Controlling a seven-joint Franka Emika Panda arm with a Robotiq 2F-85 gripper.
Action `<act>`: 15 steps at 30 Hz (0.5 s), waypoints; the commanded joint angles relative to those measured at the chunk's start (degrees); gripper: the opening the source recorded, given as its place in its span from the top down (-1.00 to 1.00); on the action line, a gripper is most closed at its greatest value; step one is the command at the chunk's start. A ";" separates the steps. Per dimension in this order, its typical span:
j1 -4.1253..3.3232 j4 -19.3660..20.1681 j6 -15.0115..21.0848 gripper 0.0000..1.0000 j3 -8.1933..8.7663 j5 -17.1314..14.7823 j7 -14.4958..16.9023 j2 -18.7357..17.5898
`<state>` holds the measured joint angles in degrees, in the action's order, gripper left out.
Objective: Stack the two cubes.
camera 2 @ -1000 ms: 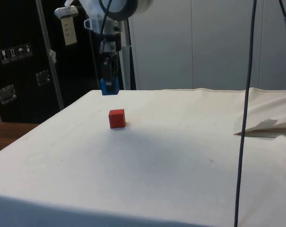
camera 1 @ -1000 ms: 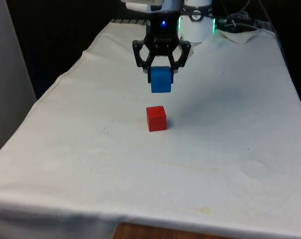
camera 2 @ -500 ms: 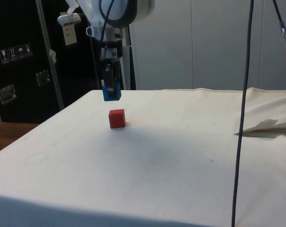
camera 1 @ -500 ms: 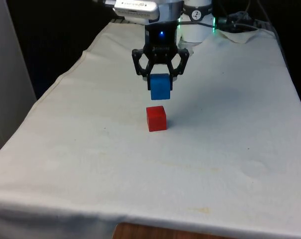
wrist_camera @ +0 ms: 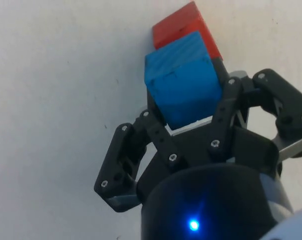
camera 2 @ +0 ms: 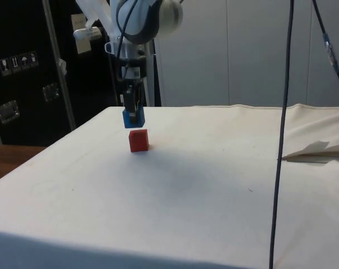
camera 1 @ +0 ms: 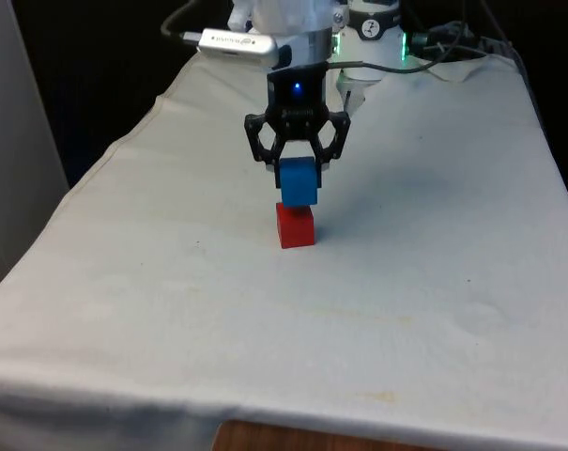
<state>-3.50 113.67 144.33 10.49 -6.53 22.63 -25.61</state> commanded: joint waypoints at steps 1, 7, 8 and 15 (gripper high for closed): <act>0.52 -0.40 0.23 0.98 -0.52 -1.03 0.92 -0.52; 0.74 -0.86 0.23 0.98 -0.40 -2.18 1.95 -1.38; 0.86 -1.03 0.23 0.98 -0.34 -2.46 2.23 -1.72; 0.86 -1.49 0.23 0.98 0.00 -3.67 3.27 -2.58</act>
<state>-3.09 112.41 144.33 11.06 -9.57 25.32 -28.02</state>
